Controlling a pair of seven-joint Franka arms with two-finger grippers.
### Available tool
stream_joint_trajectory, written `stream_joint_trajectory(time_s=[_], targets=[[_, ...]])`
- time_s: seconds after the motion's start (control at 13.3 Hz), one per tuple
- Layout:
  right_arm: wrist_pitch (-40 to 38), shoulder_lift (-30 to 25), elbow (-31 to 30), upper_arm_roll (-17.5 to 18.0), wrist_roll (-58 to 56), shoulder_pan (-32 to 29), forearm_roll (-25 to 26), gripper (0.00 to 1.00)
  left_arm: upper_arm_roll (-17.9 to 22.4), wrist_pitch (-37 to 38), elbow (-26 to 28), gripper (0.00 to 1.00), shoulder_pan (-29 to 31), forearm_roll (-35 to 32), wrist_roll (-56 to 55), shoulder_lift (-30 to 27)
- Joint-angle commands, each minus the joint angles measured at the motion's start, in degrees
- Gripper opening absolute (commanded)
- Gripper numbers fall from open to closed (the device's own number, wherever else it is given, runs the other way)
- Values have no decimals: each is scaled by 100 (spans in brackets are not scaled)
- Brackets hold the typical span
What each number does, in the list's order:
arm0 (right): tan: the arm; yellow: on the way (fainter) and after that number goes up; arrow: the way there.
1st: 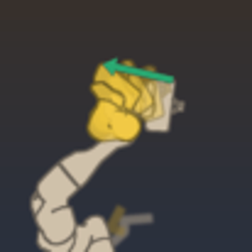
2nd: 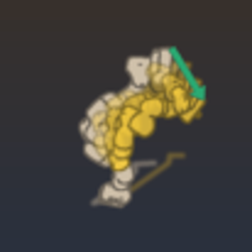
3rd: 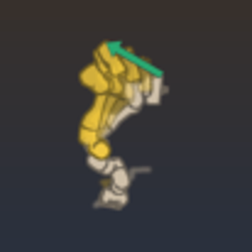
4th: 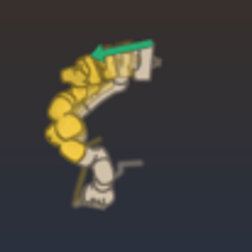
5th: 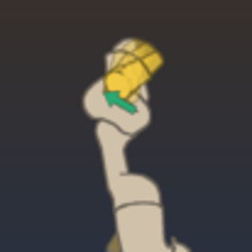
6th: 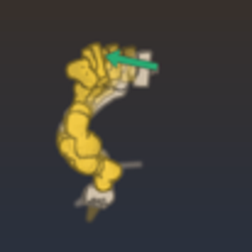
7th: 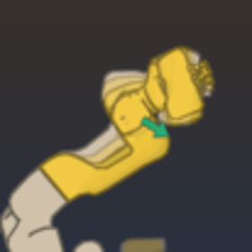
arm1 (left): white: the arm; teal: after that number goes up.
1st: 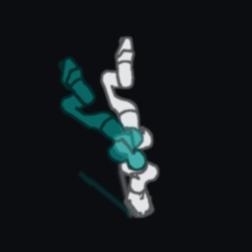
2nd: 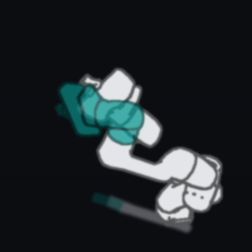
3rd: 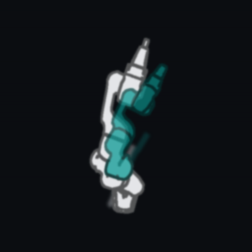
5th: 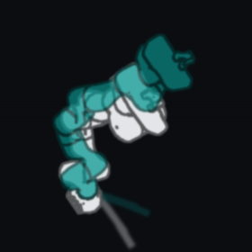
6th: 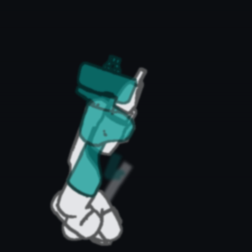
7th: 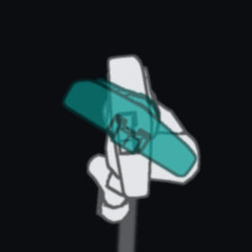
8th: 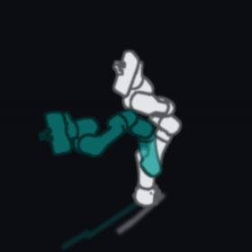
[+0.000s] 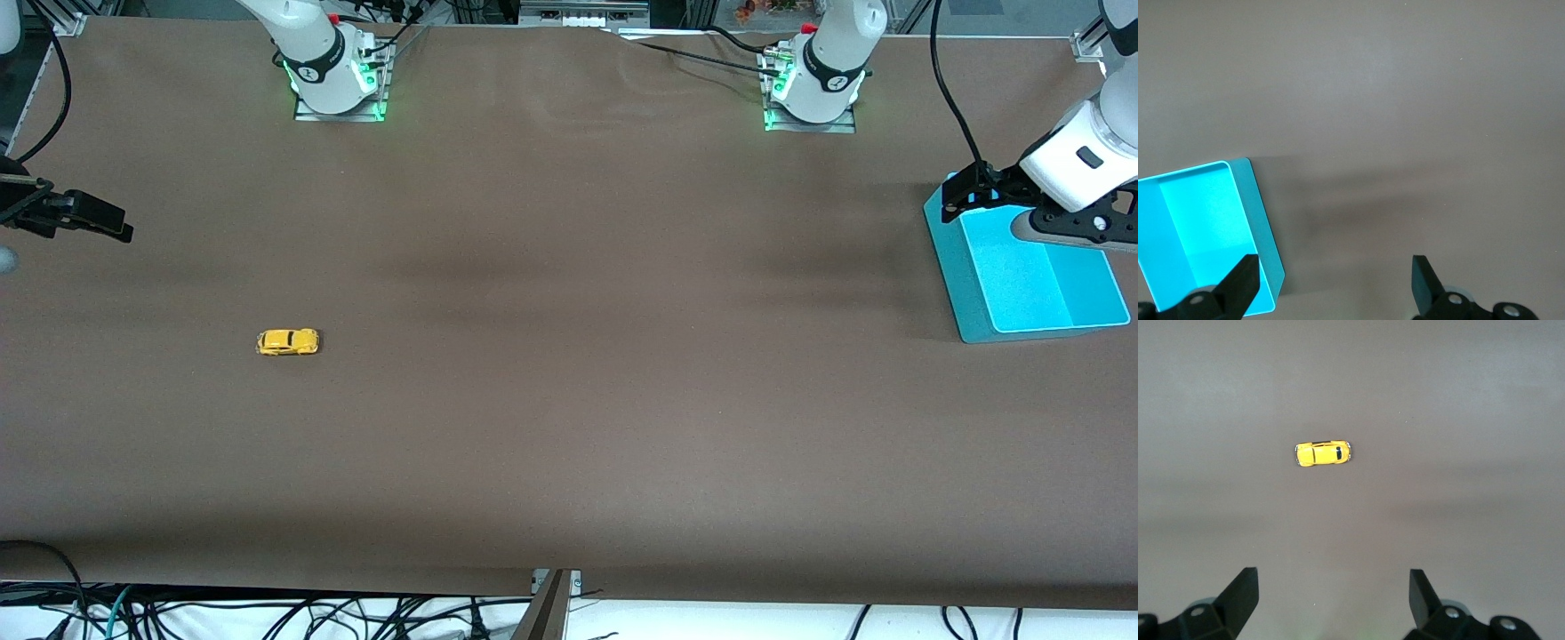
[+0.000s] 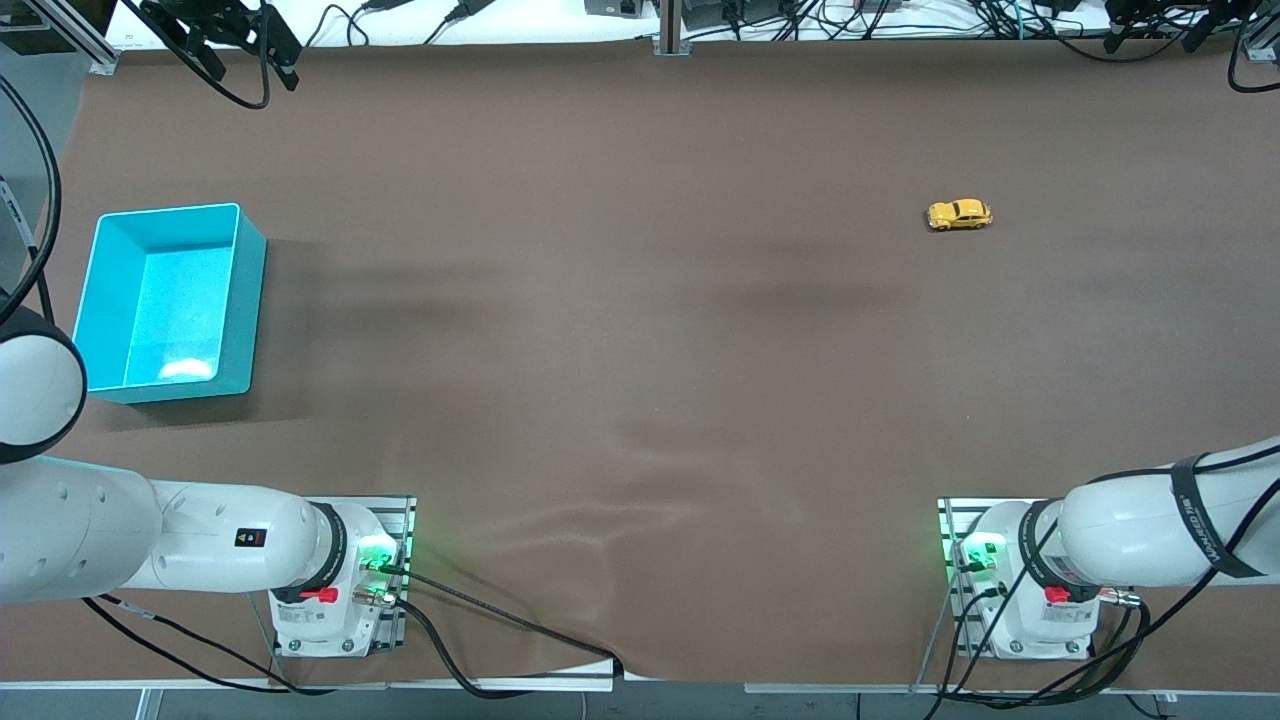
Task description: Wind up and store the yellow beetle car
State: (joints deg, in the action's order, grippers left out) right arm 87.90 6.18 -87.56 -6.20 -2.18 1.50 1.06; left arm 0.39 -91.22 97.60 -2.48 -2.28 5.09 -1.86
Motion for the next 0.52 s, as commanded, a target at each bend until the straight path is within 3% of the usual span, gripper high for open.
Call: stream_joint_trajectory(time_s=[0.0, 0.45], targets=[[-18, -46, -7, 31, 68, -18, 0, 100, -31, -1, -100, 100, 73, 105, 45, 28], [17, -37, -7, 31, 42, -27, 0, 100, -39, -1, -100, 100, 64, 114, 19, 28]])
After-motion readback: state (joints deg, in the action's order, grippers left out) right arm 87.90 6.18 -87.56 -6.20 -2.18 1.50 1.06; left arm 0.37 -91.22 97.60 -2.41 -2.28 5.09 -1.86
